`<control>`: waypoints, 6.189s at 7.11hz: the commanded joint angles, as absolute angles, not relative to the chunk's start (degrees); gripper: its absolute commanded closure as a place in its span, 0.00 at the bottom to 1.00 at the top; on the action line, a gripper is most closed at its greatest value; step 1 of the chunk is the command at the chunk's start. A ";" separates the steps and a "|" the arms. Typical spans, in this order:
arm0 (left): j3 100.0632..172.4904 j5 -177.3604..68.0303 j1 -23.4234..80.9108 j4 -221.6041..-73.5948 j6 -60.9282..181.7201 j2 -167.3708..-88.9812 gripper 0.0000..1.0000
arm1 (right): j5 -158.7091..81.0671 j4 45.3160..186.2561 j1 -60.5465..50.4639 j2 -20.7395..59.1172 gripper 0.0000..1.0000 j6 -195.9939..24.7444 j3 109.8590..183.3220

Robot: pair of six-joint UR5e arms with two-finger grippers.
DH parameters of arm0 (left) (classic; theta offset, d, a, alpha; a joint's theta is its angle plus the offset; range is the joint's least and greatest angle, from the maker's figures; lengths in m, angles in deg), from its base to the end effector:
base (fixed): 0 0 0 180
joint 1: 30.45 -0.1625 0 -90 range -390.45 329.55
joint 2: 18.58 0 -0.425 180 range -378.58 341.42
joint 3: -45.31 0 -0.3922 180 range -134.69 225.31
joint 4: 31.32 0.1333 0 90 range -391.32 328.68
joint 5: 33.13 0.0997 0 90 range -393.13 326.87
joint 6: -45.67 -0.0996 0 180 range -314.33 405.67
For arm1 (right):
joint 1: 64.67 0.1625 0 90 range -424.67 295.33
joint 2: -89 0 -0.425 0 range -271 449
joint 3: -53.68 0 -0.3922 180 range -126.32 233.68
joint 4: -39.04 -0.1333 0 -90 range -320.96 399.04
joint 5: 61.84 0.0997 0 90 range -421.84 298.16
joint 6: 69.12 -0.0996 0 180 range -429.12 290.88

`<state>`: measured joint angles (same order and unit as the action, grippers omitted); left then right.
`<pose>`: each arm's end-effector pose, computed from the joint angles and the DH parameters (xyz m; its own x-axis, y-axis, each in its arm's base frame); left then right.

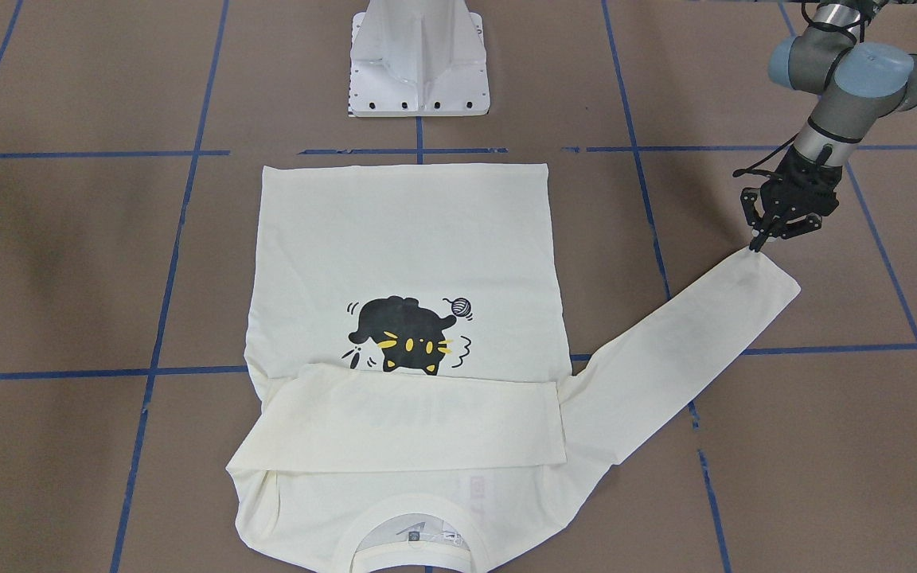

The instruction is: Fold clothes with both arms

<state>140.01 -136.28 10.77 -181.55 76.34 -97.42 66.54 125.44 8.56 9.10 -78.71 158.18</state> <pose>0.2615 -0.3762 0.6005 0.6600 0.5354 -0.5271 -0.1255 0.7703 0.6252 -0.0920 -0.5529 0.4393 0.6990 -0.3594 0.6183 0.1398 0.9165 0.3748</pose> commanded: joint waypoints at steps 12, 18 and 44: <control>122.85 -135.35 16.68 -140.92 99.04 -164.12 1.00 | 66.30 125.35 8.80 9.10 0.00 -78.35 158.18; 109.30 -119.30 -1.68 -160.83 97.96 -169.74 1.00 | 66.30 125.35 9.16 8.14 0.00 -78.53 159.50; 154.91 -149.85 21.76 -139.34 70.98 -128.45 0.00 | 17.79 130.97 -35.40 55.16 0.31 -117.55 121.36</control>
